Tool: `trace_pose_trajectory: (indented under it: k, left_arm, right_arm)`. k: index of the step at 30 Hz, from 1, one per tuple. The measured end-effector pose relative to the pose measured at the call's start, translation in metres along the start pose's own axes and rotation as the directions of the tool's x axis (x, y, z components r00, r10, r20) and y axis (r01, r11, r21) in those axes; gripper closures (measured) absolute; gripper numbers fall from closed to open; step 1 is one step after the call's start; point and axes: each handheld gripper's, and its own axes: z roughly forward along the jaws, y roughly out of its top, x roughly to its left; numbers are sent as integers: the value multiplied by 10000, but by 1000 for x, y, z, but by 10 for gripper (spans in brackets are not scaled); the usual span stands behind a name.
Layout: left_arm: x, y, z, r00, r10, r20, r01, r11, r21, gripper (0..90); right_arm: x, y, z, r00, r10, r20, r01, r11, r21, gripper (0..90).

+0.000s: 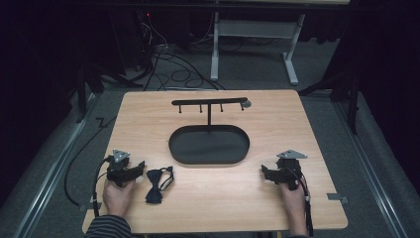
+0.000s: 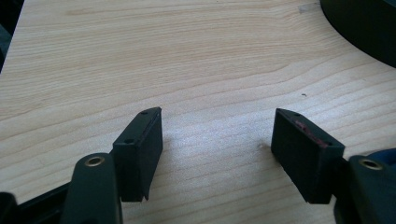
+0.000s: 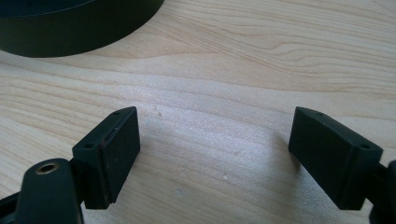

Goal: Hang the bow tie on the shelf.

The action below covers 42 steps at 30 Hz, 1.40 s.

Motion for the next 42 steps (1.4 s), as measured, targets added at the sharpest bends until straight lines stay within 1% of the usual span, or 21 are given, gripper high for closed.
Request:
trace_pose_trajectory:
  k: [11, 12, 14, 23, 26, 32, 35, 37, 42]
  left_arm:
    - [0, 0, 0, 10000, -4, -26, 4, 10000, 19, 342]
    - [0, 0, 0, 9999, -109, -130, 110, 9999, 64, 295]
    - [0, 0, 0, 9996, -195, -223, 197, 9998, 86, 283]
    - [0, 0, 0, 9995, -200, -224, 202, 9998, 89, 283]
    - [0, 0, -1, 9993, -288, -243, 291, 9995, 98, 299]
    - [-1, 1, -1, 9995, -195, -250, 199, 9997, 173, 336]
    - [-2, 2, -2, 9996, -163, -212, 165, 9998, 90, 353]
    - [-2, 2, -3, 9996, -212, -205, 214, 9997, 95, 368]
    - [0, 4, -9, 9995, -308, -94, 307, 9995, -85, 385]
  right_arm:
    - [0, 0, 0, 10000, 0, -2, 0, 10000, 2, 176]
    - [0, 0, 0, 10000, -2, -1, 2, 10000, 0, 177]
    - [0, 0, 0, 10000, -2, -1, 2, 10000, -1, 176]
    - [0, 0, 0, 10000, 5, -6, -5, 10000, 0, 176]
    - [0, 0, 0, 10000, -10, -5, 10, 10000, 4, 176]
    - [0, 0, 0, 10000, -18, -10, 18, 10000, 5, 176]
    - [0, 0, 0, 10000, -18, -8, 18, 10000, 5, 176]
    - [0, 0, 0, 10000, -14, -10, 14, 10000, 7, 176]
    - [0, 0, 0, 10000, -20, -8, 20, 10000, 8, 176]
